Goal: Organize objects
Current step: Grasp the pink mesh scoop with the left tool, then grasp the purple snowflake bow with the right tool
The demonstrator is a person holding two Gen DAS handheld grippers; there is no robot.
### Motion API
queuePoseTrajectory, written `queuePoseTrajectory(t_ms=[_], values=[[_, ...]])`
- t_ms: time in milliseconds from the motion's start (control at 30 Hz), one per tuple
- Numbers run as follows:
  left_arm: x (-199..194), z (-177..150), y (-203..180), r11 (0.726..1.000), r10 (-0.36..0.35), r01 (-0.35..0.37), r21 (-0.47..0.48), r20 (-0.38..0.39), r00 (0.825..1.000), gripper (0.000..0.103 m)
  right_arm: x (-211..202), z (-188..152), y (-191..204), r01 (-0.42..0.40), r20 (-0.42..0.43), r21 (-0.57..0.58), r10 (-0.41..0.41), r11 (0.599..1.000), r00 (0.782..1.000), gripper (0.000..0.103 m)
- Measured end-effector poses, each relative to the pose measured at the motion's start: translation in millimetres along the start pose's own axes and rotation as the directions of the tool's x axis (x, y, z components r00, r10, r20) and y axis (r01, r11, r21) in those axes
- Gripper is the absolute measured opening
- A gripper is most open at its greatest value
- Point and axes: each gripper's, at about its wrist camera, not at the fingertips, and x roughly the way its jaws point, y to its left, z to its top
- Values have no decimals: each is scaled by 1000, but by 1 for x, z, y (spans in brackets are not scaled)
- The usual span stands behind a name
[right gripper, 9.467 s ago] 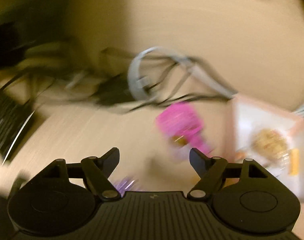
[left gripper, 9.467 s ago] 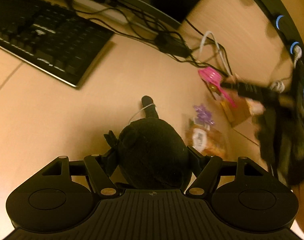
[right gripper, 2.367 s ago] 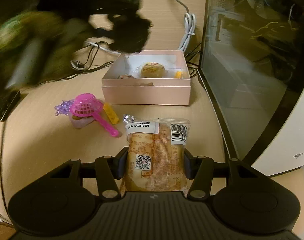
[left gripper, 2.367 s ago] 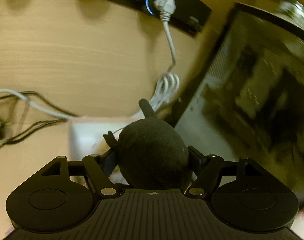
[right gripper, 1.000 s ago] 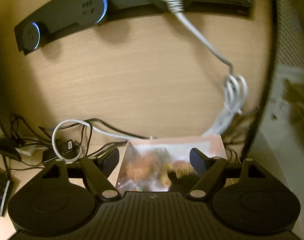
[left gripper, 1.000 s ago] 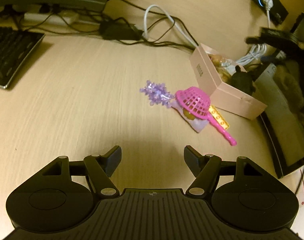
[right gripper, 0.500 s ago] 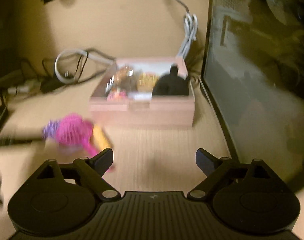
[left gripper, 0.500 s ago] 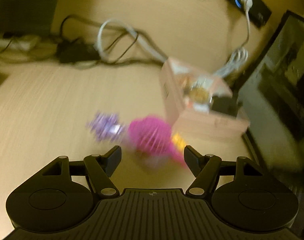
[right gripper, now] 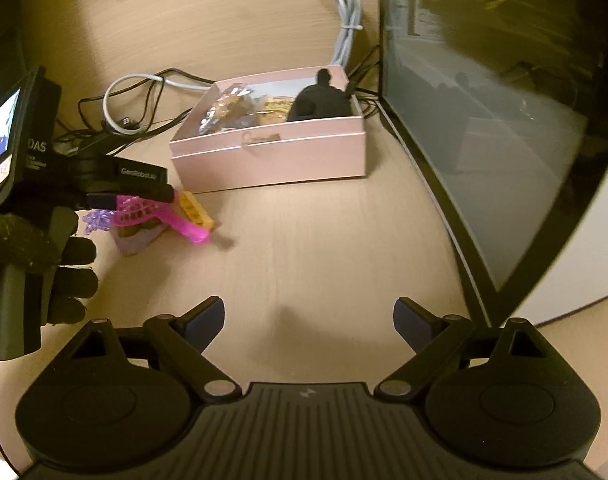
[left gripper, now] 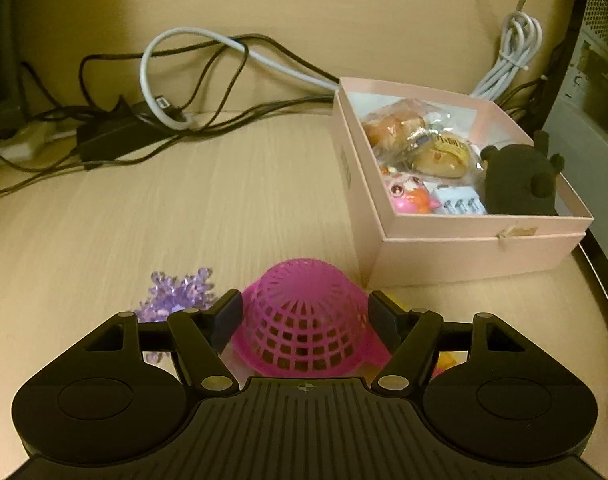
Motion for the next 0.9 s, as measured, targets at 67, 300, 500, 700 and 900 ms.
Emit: queuePoseTrajectory(t_ms=[67,300,500,700,900], values=[[0,0,2,1000,-12,12,-1,17,1000,70,1,0,-5,5,-5,12,-5,1000,1000,92],[-22,-5,12,996,-91,91,2,57,994,67,13,5,-7,-11,-18,11,11,1000,1000,92],[-71,-22,38,983,-176,181,-30,108,978,67,25,16,13,-61,-15,-50,60,997,998,92],[-100,-55,75,974,-218,220,-45,42,975,67,41,23,43,-118,-38,-114,115,986,993,92],[-113,-80,109,979,-173,175,-105,24,985,67,50,21,77,-170,-72,-175,160,970,985,92]])
